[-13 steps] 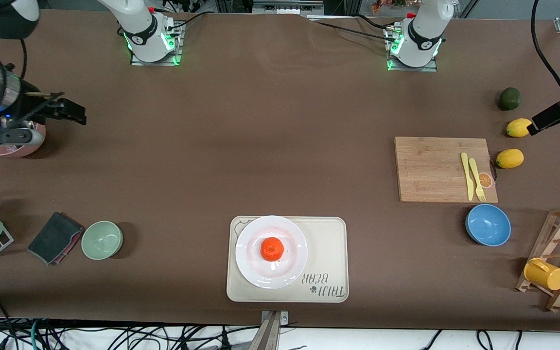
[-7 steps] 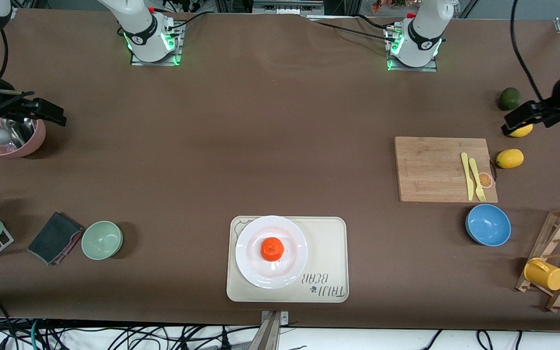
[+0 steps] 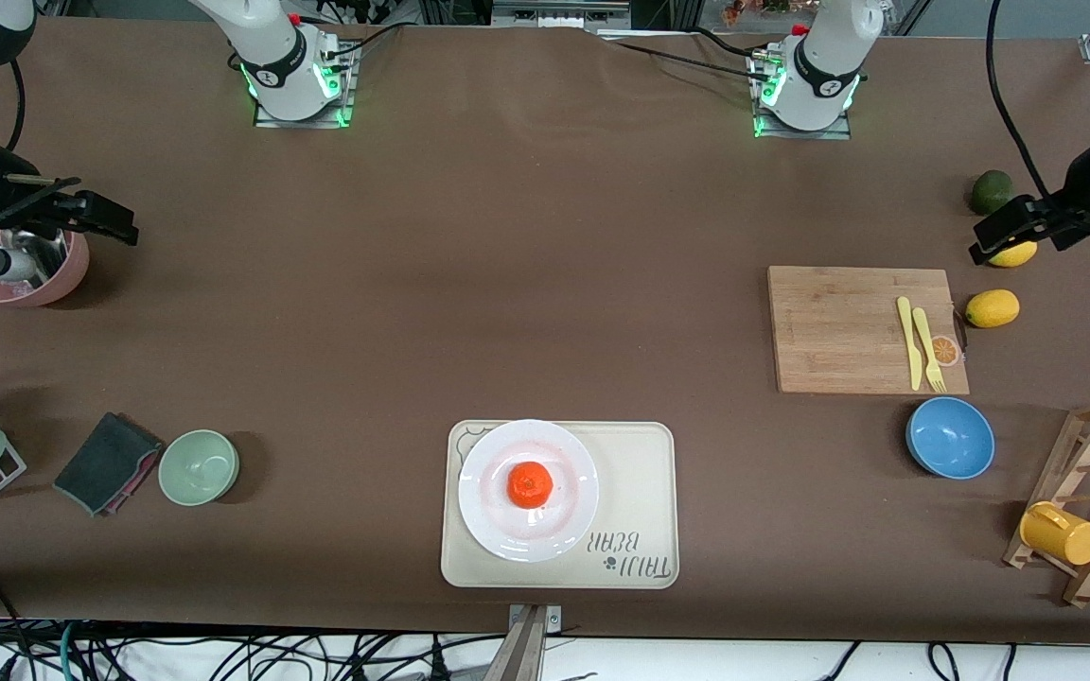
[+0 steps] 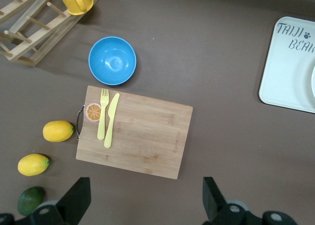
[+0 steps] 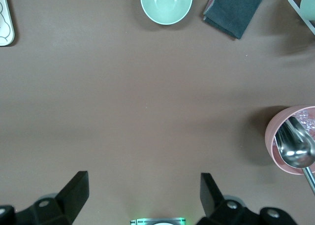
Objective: Place orange and plate with both arms
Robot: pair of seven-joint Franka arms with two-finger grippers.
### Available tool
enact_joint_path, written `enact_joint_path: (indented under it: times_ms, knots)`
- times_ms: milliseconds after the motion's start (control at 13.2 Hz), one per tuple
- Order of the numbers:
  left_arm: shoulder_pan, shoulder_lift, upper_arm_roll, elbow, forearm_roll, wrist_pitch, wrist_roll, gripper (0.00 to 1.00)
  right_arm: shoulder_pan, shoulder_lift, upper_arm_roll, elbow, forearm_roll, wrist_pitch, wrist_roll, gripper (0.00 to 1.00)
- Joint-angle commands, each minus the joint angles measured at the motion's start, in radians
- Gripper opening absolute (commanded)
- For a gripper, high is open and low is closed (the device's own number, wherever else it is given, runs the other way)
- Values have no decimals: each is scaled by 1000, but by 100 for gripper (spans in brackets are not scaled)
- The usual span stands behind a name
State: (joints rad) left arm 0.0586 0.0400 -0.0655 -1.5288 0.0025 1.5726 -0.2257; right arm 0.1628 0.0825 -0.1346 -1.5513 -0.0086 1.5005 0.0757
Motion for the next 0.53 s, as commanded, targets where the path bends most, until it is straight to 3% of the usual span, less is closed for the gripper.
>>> enact_joint_path:
  times_ms: [0, 455]
  knots:
    - [20, 8, -2, 24, 21, -9, 8, 100, 1, 0, -3, 16, 2, -20, 15, 100]
    - [46, 4, -2, 24, 21, -82, 8, 100, 1, 0, -2, 16, 2, -20, 16, 100]
